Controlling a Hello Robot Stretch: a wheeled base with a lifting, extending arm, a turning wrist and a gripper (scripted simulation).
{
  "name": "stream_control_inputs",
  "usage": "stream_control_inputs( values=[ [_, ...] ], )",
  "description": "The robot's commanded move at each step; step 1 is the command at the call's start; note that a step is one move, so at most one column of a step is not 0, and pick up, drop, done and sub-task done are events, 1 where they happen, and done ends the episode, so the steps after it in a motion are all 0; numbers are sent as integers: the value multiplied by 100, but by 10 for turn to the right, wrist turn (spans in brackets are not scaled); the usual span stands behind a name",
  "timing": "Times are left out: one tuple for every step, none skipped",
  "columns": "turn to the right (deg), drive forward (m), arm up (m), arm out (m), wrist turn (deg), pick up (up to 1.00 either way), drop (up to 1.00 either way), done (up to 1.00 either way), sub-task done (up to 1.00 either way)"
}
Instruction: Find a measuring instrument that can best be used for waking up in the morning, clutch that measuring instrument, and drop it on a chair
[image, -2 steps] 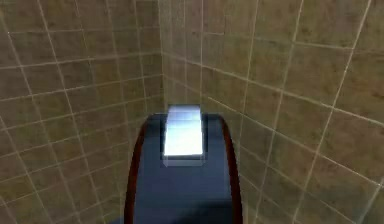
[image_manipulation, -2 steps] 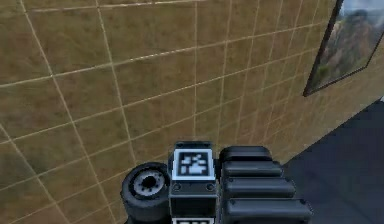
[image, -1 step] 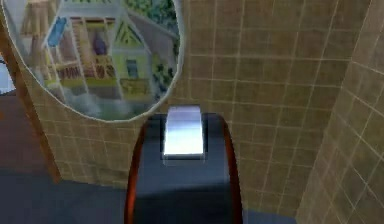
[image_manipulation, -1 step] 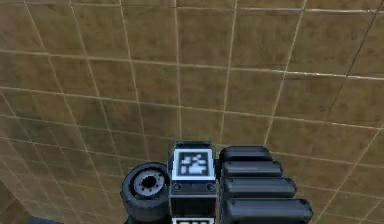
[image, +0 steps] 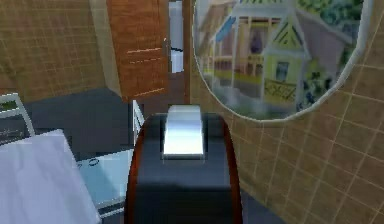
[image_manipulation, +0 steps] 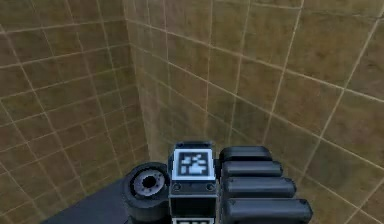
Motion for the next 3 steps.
stream_control_inputs(
  values=[
    [0,70,0,0,0,0,0,0,0],
    [-210,0,0,0,0,0,0,0,0],
    [0,5,0,0,0,0,0,0,0]
  ],
)
